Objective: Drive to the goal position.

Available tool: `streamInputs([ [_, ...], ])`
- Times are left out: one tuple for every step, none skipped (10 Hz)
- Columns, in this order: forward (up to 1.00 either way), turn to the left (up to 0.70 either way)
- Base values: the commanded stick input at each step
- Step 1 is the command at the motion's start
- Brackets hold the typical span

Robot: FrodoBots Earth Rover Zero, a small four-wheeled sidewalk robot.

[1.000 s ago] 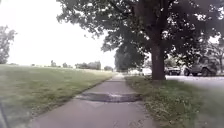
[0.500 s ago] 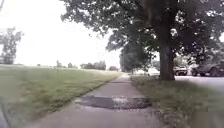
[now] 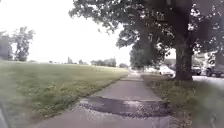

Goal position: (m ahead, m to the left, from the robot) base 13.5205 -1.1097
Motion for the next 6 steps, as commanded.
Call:
streamInputs([
  [0.70, 0.00],
  [0.70, 0.00],
  [0.70, 0.00],
  [0.70, 0.00],
  [0.70, 0.00],
  [0.70, 0.00],
])
